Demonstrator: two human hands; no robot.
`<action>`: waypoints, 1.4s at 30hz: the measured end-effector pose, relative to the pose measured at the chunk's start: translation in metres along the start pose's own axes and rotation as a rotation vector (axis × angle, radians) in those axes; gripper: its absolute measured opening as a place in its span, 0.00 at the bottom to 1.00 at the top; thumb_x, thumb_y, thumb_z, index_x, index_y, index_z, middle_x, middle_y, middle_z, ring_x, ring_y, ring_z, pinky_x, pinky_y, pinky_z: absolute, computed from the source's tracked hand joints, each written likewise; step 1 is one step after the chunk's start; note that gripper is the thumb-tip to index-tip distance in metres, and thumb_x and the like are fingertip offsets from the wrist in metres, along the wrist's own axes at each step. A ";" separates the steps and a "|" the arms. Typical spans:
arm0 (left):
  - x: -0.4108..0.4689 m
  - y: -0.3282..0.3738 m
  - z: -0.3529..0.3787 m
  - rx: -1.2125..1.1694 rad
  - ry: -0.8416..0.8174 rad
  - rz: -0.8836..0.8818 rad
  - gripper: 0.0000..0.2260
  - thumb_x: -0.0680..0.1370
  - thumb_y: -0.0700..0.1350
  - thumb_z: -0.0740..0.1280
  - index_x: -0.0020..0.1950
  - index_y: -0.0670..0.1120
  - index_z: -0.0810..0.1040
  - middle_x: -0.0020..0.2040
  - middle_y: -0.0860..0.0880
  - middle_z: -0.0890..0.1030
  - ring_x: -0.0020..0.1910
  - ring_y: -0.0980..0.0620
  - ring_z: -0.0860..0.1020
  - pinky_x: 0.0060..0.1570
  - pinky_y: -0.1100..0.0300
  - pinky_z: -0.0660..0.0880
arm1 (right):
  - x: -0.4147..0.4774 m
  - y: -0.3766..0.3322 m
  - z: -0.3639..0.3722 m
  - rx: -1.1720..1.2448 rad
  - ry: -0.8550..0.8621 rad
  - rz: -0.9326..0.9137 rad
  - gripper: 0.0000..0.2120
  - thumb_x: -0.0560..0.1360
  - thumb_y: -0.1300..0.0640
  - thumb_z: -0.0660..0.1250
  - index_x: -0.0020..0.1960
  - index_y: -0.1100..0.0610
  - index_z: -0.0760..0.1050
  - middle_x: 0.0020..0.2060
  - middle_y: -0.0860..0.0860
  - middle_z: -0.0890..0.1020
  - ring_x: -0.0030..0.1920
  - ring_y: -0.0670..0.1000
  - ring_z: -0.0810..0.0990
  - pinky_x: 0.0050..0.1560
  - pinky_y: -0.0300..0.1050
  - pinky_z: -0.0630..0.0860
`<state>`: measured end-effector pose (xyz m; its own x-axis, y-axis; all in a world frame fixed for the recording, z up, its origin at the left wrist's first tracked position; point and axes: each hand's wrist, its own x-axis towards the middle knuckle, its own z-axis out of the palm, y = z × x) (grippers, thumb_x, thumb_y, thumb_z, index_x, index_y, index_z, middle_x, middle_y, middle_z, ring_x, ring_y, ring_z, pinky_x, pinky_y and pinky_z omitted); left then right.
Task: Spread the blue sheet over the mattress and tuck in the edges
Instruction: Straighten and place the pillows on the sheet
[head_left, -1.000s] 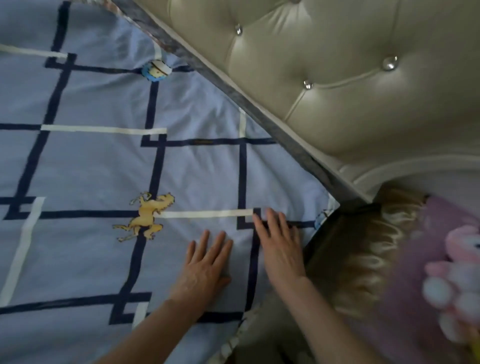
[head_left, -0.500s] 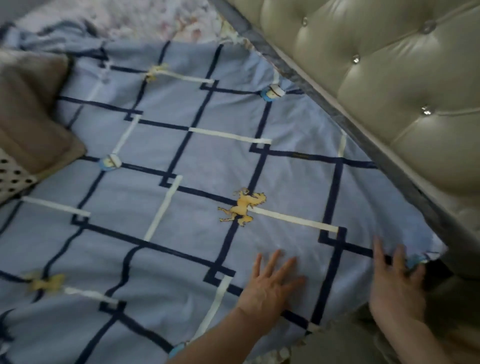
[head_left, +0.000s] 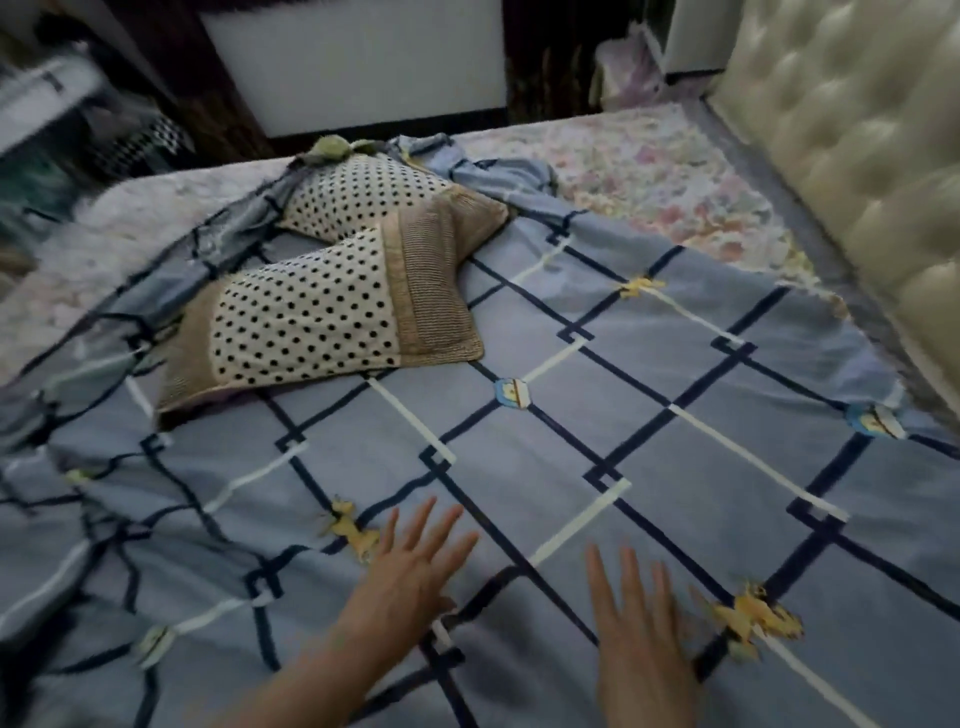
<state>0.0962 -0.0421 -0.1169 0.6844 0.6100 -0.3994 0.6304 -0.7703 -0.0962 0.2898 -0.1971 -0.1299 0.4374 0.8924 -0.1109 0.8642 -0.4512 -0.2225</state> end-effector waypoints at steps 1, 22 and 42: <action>-0.002 -0.025 -0.002 0.036 0.033 -0.023 0.44 0.54 0.61 0.80 0.67 0.54 0.71 0.69 0.47 0.73 0.69 0.42 0.68 0.59 0.38 0.69 | 0.014 -0.021 -0.006 -0.014 -0.002 -0.050 0.59 0.47 0.70 0.79 0.73 0.52 0.58 0.65 0.60 0.74 0.64 0.67 0.69 0.64 0.59 0.65; 0.188 -0.467 -0.006 -0.076 0.274 -0.436 0.54 0.68 0.58 0.73 0.73 0.58 0.30 0.76 0.50 0.33 0.74 0.41 0.32 0.67 0.28 0.45 | 0.439 -0.404 0.043 -0.441 0.064 -0.612 0.60 0.67 0.54 0.74 0.72 0.45 0.25 0.74 0.56 0.32 0.73 0.64 0.34 0.70 0.70 0.46; 0.353 -0.525 0.106 -0.147 0.354 -0.533 0.32 0.69 0.50 0.70 0.68 0.54 0.58 0.65 0.47 0.64 0.66 0.41 0.60 0.63 0.27 0.56 | 0.575 -0.463 0.208 -0.379 0.031 -0.567 0.36 0.68 0.63 0.70 0.70 0.51 0.57 0.62 0.52 0.68 0.59 0.63 0.68 0.55 0.68 0.69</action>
<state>-0.0319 0.5581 -0.3042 0.3274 0.9449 -0.0045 0.9430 -0.3271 -0.0621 0.0891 0.5256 -0.2923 -0.1071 0.9931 -0.0482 0.9868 0.1121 0.1173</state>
